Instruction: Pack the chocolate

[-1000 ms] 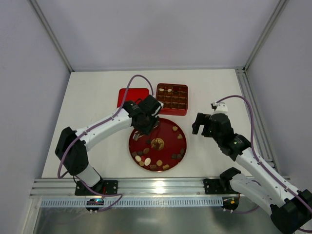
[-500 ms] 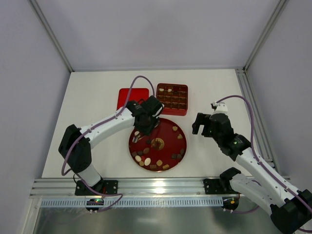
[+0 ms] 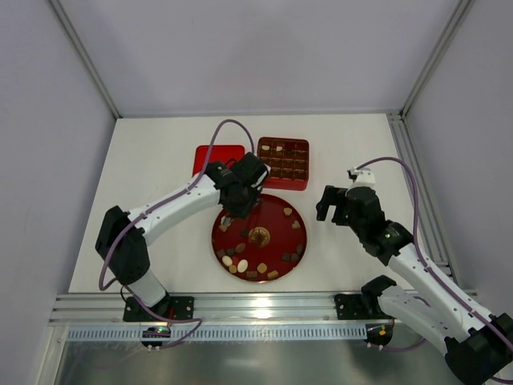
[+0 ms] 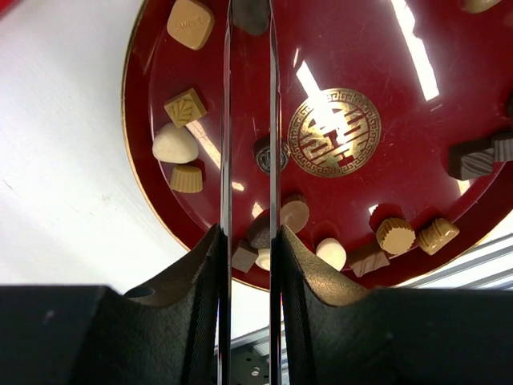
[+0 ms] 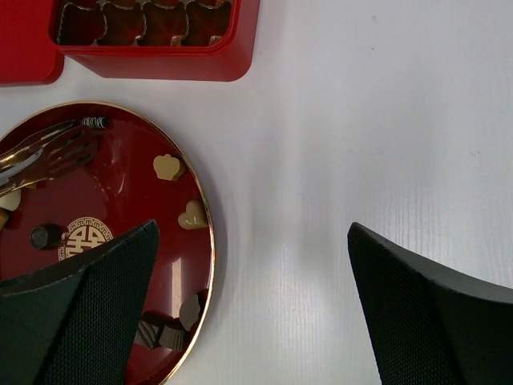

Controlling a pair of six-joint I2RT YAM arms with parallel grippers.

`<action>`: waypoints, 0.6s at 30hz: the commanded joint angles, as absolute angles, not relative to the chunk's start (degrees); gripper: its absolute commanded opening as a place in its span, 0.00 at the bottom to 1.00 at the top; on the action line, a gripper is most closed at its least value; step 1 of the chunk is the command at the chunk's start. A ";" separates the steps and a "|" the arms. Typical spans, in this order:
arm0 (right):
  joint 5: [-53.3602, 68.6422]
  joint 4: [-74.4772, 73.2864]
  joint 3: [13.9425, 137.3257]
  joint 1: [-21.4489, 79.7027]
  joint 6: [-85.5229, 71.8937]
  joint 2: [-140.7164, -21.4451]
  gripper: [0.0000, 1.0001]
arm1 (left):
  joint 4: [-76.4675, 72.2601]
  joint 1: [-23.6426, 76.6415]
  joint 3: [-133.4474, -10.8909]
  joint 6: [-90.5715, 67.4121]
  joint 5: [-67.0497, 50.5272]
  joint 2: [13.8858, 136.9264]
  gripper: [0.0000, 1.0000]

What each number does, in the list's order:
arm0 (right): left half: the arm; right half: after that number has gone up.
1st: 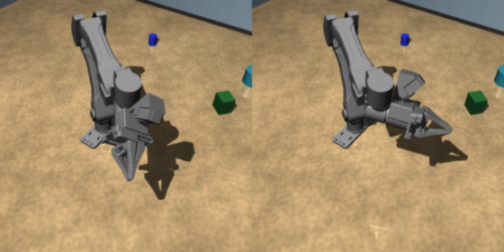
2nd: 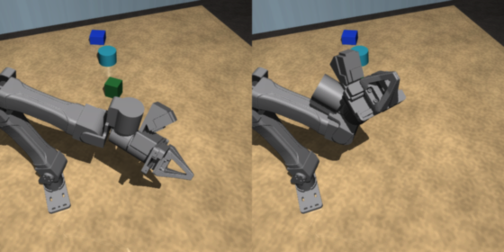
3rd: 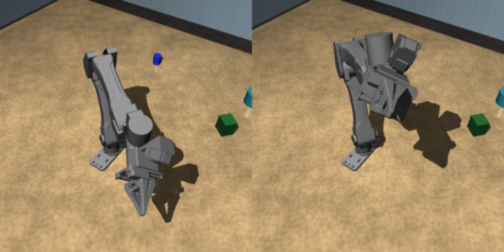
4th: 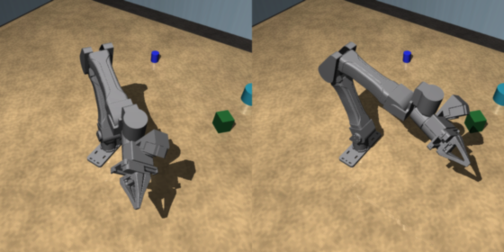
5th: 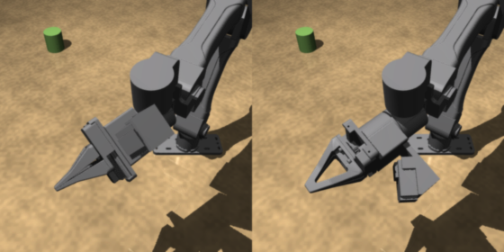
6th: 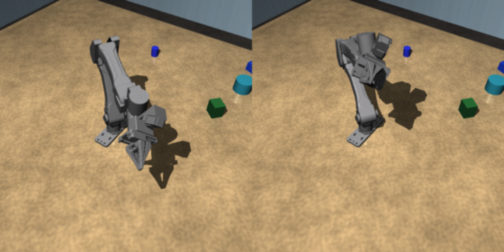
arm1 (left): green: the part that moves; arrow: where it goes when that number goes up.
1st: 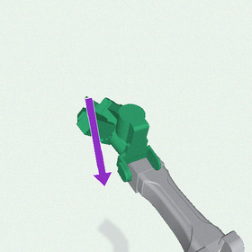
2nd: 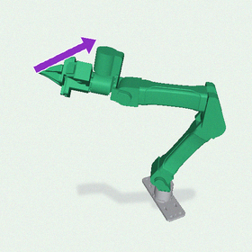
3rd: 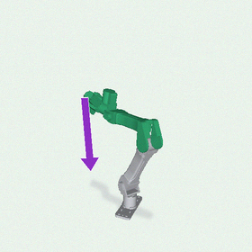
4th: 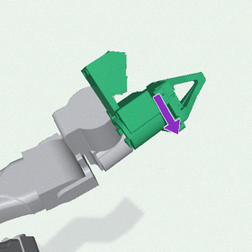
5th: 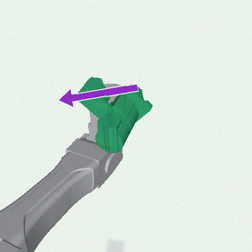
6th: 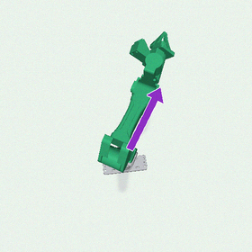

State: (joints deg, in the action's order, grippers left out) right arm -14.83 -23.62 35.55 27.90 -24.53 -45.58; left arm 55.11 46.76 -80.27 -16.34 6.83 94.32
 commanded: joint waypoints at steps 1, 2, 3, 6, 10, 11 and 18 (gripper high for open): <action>-15.29 -21.88 35.86 27.60 -24.79 -44.65 1.00 | 55.90 46.85 -84.46 -16.79 6.16 90.62 0.27; -15.38 -21.88 35.86 27.68 -24.79 -44.56 1.00 | 55.99 46.85 -84.90 -16.79 5.98 90.35 0.27; -15.38 -21.80 35.86 27.60 -24.79 -44.73 1.00 | 56.33 46.85 -85.95 -16.87 5.98 90.18 0.27; -15.38 -21.88 35.86 27.69 -24.87 -44.74 1.00 | 56.95 46.85 -87.53 -16.96 6.15 90.00 0.27; -15.29 -21.80 35.95 27.69 -24.87 -44.82 1.00 | 56.43 46.85 -90.08 -17.49 6.50 90.17 0.26; -15.38 -21.71 36.03 27.69 -24.87 -44.82 1.00 | 56.16 46.85 -90.78 -17.58 6.59 90.44 0.26; -15.64 -22.06 37.18 27.69 -24.35 -45.35 1.00 | 53.62 46.85 -103.78 -17.76 9.14 98.07 0.26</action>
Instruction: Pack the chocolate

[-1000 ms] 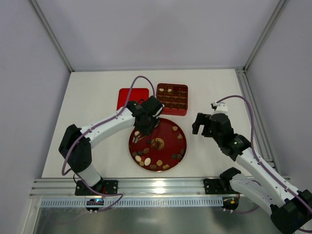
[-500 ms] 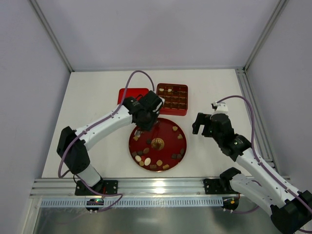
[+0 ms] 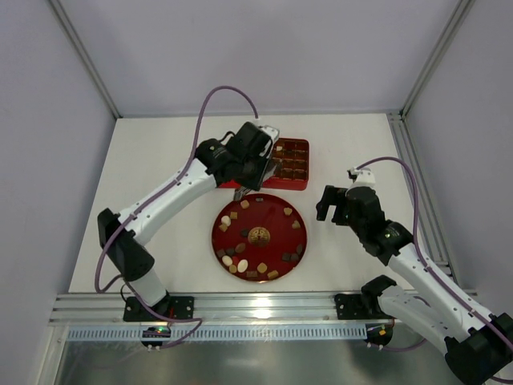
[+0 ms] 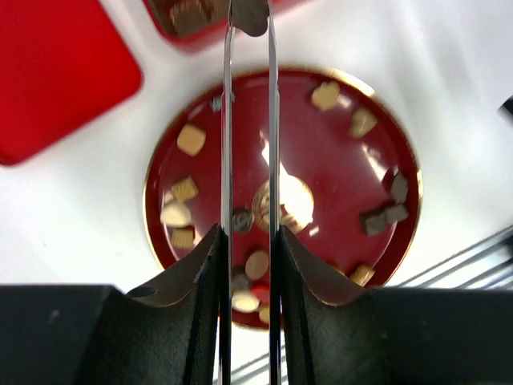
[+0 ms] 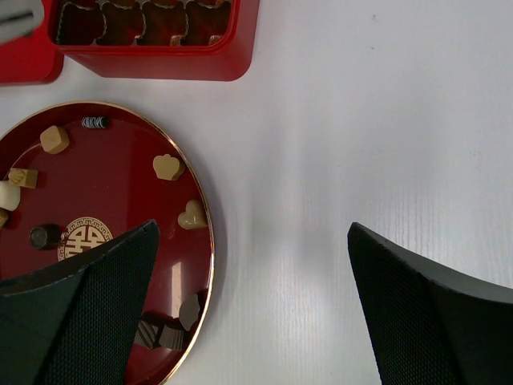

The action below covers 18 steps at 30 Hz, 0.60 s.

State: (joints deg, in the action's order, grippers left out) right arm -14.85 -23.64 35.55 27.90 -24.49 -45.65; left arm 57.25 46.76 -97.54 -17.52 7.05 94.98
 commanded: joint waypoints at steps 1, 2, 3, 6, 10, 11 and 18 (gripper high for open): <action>-15.91 -22.41 37.44 27.69 -24.17 -45.26 1.00 | 53.27 46.93 -105.80 -17.58 9.49 99.48 0.25; -16.08 -22.41 37.79 27.69 -24.08 -45.35 1.00 | 53.00 46.85 -107.56 -17.40 10.54 102.54 0.25; -16.26 -22.59 37.97 27.60 -24.00 -45.26 1.00 | 52.21 46.85 -110.88 -17.14 11.68 104.05 0.24; -16.96 -23.82 39.28 27.51 -23.64 -45.35 1.00 | 50.54 46.85 -117.67 -15.56 12.56 110.72 0.24; -17.93 -25.66 41.13 27.33 -23.20 -44.91 1.00 | 48.78 46.85 -125.32 -13.71 13.88 118.64 0.24; -18.54 -25.93 41.92 27.33 -23.12 -44.83 1.00 | 47.56 46.76 -127.42 -13.45 14.23 120.13 0.24; -20.30 -29.26 45.79 26.98 -21.97 -43.07 1.00 | 44.04 46.84 -131.66 -12.04 15.03 127.53 0.25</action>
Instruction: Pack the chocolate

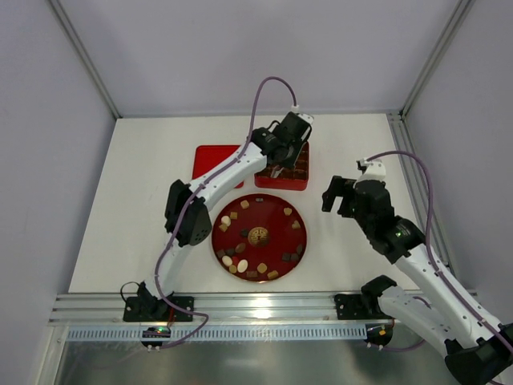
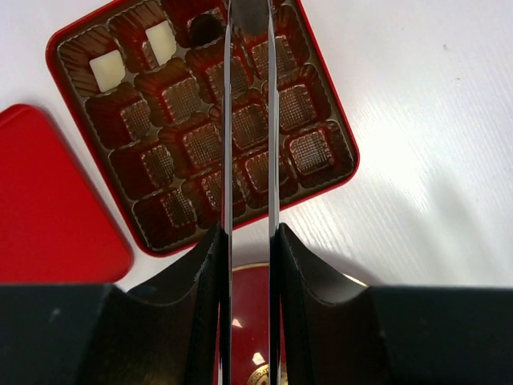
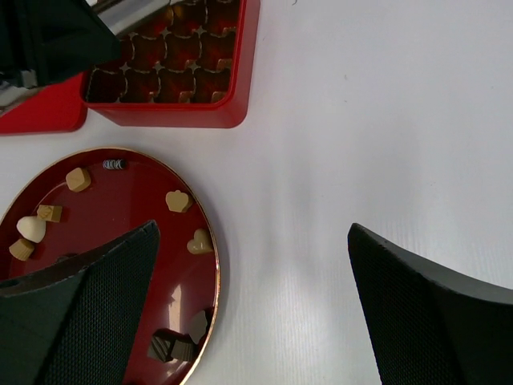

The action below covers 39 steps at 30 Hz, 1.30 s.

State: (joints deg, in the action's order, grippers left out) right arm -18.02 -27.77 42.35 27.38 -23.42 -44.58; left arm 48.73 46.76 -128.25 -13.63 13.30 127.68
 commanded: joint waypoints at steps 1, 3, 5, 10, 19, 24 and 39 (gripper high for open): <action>-20.22 -29.70 46.05 26.98 -21.89 -42.37 1.00 | 43.60 46.85 -131.66 -12.04 14.94 128.23 0.25; -20.30 -30.49 46.49 26.90 -21.62 -41.84 1.00 | 42.98 46.76 -131.66 -11.95 14.68 128.67 0.26; -20.21 -30.76 46.76 26.89 -21.62 -41.40 1.00 | 42.28 46.76 -131.66 -11.78 14.33 129.29 0.26; -20.13 -31.29 46.67 26.89 -21.53 -41.13 1.00 | 41.66 46.76 -132.19 -10.81 14.76 130.43 0.29; -20.04 -31.46 46.93 26.89 -21.36 -41.13 1.00 | 41.22 46.23 -133.15 -10.37 14.85 132.27 0.30; -20.21 -31.73 47.11 26.89 -21.18 -41.04 1.00 | 41.22 46.05 -134.03 -10.46 14.77 132.98 0.30; -20.04 -31.29 46.23 26.89 -21.36 -40.96 1.00 | 41.31 46.05 -133.95 -10.37 14.33 133.68 0.38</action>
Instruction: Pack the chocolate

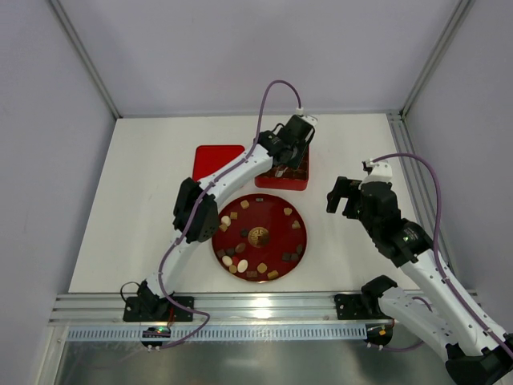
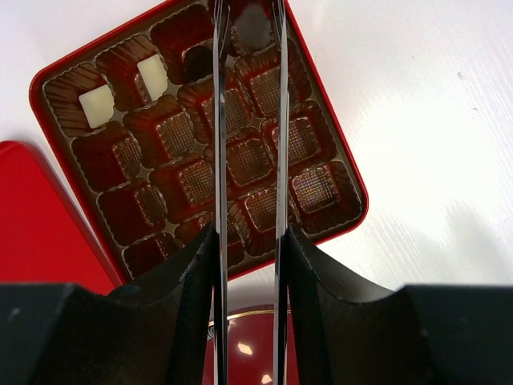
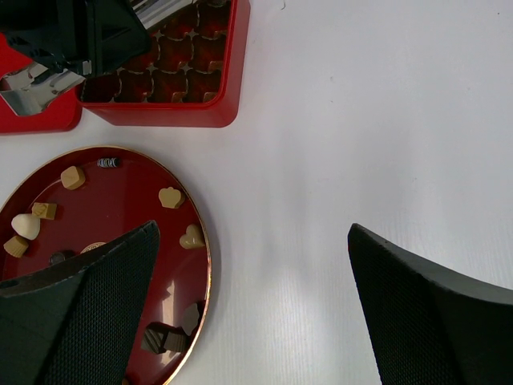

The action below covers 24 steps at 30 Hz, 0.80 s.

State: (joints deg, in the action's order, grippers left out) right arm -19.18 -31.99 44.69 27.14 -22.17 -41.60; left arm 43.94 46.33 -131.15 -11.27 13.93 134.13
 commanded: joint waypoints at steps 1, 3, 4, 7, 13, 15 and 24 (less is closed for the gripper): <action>-20.13 -31.20 46.23 26.89 -21.44 -41.04 1.00 | 41.40 46.05 -133.86 -10.37 14.41 133.68 0.38; -20.13 -31.20 46.14 26.89 -21.45 -40.87 1.00 | 41.40 46.14 -133.77 -10.20 14.41 133.51 0.38; -20.13 -31.20 46.14 26.89 -21.45 -40.87 1.00 | 41.40 46.06 -133.60 -10.20 14.59 133.42 0.38; -20.21 -31.11 46.14 26.89 -21.44 -40.78 1.00 | 41.48 46.06 -133.42 -10.11 14.76 133.07 0.38; -20.13 -31.03 45.97 26.89 -21.53 -40.78 1.00 | 41.13 46.14 -133.42 -9.67 15.03 130.08 0.39; -19.95 -30.85 46.05 26.89 -21.71 -40.95 1.00 | 40.96 46.14 -133.42 -9.58 15.03 129.12 0.39; -18.81 -29.62 45.44 26.89 -22.24 -41.40 1.00 | 41.92 46.05 -130.61 -10.37 14.41 121.39 0.38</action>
State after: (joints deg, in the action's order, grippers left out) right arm -19.05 -31.70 44.69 27.11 -22.24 -41.60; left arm 43.97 46.33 -130.87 -10.07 13.96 129.01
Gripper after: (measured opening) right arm 0.996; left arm 0.388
